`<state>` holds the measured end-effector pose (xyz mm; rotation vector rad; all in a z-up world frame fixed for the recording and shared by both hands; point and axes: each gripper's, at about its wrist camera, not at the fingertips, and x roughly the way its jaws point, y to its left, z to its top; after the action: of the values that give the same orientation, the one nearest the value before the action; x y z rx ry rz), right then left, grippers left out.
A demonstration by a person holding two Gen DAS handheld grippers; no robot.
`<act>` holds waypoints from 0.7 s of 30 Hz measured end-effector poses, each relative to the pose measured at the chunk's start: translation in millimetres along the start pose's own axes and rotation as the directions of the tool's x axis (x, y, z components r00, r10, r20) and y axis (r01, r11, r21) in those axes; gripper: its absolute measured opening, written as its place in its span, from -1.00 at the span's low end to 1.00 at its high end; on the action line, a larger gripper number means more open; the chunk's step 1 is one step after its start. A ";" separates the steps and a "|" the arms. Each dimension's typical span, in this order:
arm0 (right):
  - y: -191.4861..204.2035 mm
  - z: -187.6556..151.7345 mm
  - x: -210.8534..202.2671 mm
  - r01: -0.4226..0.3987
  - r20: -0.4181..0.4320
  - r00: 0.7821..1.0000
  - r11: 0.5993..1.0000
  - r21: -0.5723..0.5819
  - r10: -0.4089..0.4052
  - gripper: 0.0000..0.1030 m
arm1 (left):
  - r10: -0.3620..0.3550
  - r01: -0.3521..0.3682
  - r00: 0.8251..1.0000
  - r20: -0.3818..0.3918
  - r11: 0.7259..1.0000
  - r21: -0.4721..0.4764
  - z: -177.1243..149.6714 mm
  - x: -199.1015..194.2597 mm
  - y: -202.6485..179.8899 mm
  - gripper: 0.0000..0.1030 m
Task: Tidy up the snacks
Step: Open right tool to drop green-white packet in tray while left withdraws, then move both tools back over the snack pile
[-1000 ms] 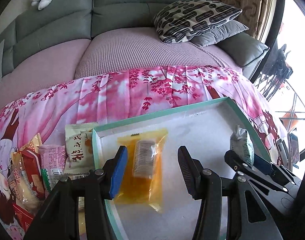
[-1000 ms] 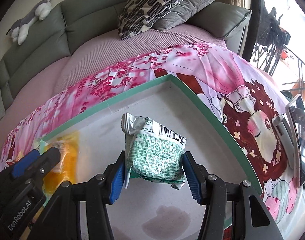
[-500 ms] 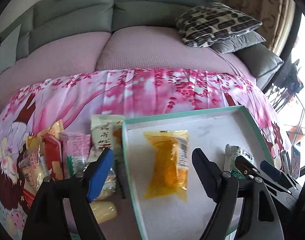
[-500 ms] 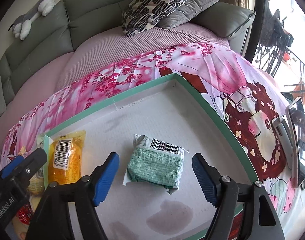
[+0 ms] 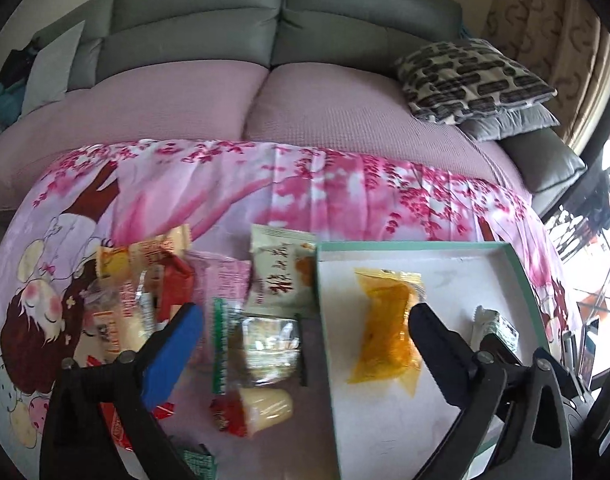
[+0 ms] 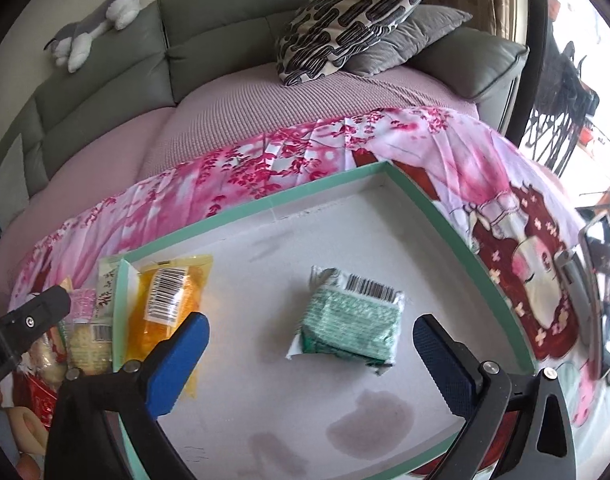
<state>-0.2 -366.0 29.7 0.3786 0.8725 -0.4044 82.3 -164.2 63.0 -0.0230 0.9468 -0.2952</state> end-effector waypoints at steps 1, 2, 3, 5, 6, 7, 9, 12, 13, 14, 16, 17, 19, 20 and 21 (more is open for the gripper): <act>0.7 -1.2 -1.4 -0.001 0.010 1.000 1.000 0.006 0.001 1.00 | 0.007 -0.007 1.000 0.009 1.000 -0.004 -0.4 -1.2 3.3 0.99; 2.9 -3.4 -3.1 -0.002 0.027 1.000 1.000 -0.001 0.002 1.00 | 0.012 -0.011 1.000 0.017 1.000 -0.003 -1.2 -2.3 5.6 0.99; 5.0 -4.4 -2.9 0.000 0.025 1.000 1.000 -0.008 0.001 1.00 | 0.021 -0.021 0.999 0.031 1.000 -0.001 -1.6 -4.3 8.3 0.99; 10.4 -5.9 -6.4 0.004 0.019 1.000 1.000 -0.019 -0.004 1.00 | 0.035 -0.034 0.998 0.052 0.999 -0.005 -1.8 -7.8 13.5 0.99; 12.7 -6.7 -11.4 -0.001 0.040 0.999 1.000 -0.020 0.002 1.00 | 0.033 -0.032 0.997 0.065 0.999 -0.013 -1.8 -10.3 17.5 1.00; 14.8 -7.4 -15.5 -0.004 0.055 0.998 1.000 -0.024 0.006 1.00 | 0.027 -0.025 0.997 0.075 0.999 -0.021 -2.2 -12.7 21.1 0.99; 21.3 -8.0 -22.7 0.006 0.063 0.998 0.999 -0.036 -0.004 1.00 | 0.016 -0.012 0.996 0.086 0.999 -0.047 -3.2 -17.7 30.3 0.99; 26.8 -10.5 -32.1 -0.011 0.068 0.998 1.000 -0.019 0.012 1.00 | 0.006 0.001 0.996 0.092 0.997 -0.075 -4.1 -23.7 41.8 1.00; 28.5 -10.9 -34.0 -0.018 0.058 0.998 1.000 -0.016 0.019 1.00 | 0.010 -0.001 0.995 0.096 0.996 -0.088 -4.4 -25.9 46.3 1.00; 29.8 -10.7 -36.9 -0.016 0.053 0.998 1.000 -0.015 0.016 1.00 | 0.014 -0.005 0.995 0.097 0.995 -0.097 -4.8 -27.2 49.2 1.00; 32.9 -10.1 -44.4 -0.005 0.066 0.998 1.000 -0.019 0.007 1.00 | 0.020 -0.009 0.995 0.100 0.994 -0.113 -5.9 -30.0 55.4 1.00; 34.6 -9.8 -48.0 0.000 0.072 0.997 1.000 -0.021 0.001 1.00 | 0.023 -0.011 0.995 0.099 0.993 -0.116 -6.2 -31.0 57.7 1.00; 37.5 -10.4 -52.5 -0.008 0.086 0.996 1.000 -0.019 0.010 1.00 | 0.030 -0.019 0.995 0.100 0.993 -0.113 -7.8 -33.0 60.7 1.00; 39.2 -13.4 -53.5 -0.025 0.097 0.995 0.999 -0.021 0.027 1.00 | 0.038 -0.027 0.994 0.101 0.994 -0.109 -8.6 -34.6 62.5 1.00; 40.4 -17.4 -52.9 -0.039 0.101 0.994 0.999 -0.027 0.042 1.00 | 0.051 -0.040 0.993 0.104 0.994 -0.105 -10.2 -36.7 64.5 1.00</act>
<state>-22.5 -313.2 67.8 0.3494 0.7686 -0.3719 69.5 -91.7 76.7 -0.1108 0.8550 -0.2011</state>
